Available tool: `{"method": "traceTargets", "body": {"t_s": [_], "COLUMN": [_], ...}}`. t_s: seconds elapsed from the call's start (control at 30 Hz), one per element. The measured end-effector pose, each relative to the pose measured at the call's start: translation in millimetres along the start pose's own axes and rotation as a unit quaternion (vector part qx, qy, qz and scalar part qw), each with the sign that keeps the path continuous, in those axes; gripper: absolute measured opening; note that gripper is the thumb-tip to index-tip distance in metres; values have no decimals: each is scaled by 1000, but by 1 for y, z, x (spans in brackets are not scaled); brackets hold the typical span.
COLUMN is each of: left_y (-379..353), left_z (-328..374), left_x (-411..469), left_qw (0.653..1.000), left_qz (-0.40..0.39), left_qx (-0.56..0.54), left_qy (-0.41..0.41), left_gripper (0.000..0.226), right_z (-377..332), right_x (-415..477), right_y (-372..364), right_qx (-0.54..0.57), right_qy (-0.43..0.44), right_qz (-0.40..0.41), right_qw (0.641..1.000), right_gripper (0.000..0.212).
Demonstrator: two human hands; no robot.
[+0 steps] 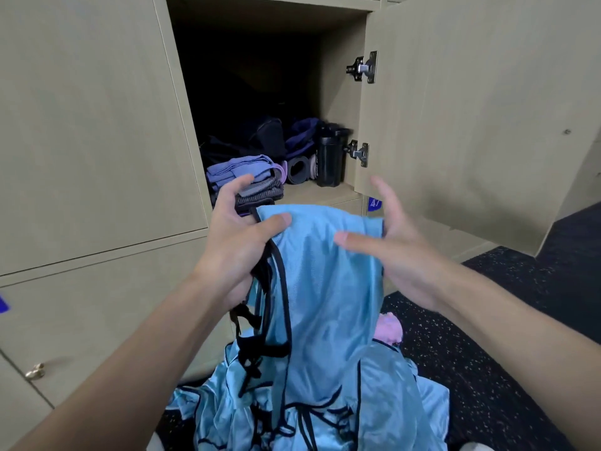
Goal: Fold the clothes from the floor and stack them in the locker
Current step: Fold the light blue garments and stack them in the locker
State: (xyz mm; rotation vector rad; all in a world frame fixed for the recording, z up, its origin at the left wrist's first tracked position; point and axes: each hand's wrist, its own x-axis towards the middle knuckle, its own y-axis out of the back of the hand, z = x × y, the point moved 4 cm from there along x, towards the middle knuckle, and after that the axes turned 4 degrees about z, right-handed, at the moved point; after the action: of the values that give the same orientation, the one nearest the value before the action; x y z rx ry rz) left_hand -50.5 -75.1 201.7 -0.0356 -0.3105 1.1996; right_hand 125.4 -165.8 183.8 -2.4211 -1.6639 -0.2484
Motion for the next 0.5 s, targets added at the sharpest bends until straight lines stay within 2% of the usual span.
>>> {"method": "traceTargets", "body": {"t_s": [0.07, 0.13, 0.2, 0.33, 0.5], "left_y": [2, 2, 0, -5, 3], "left_z": [-2, -6, -9, -7, 0], "left_x": [2, 0, -4, -6, -3], "left_qw": [1000, 997, 992, 995, 998], "left_qz": [-15, -59, -98, -89, -7], "left_qx": [10, 32, 75, 30, -40], "left_qy": [16, 37, 38, 43, 55], "left_gripper": [80, 114, 129, 120, 94], "right_z": [8, 9, 4, -1, 10], "right_x": [2, 8, 11, 11, 10], "right_y": [-8, -10, -11, -2, 0], "right_qx": [-28, 16, 42, 66, -45], "right_qy": [6, 14, 19, 13, -69], "right_qz": [-10, 8, 30, 77, 27], "right_qw": [1000, 1000, 998, 995, 996], "right_gripper": [101, 95, 91, 90, 105]}}
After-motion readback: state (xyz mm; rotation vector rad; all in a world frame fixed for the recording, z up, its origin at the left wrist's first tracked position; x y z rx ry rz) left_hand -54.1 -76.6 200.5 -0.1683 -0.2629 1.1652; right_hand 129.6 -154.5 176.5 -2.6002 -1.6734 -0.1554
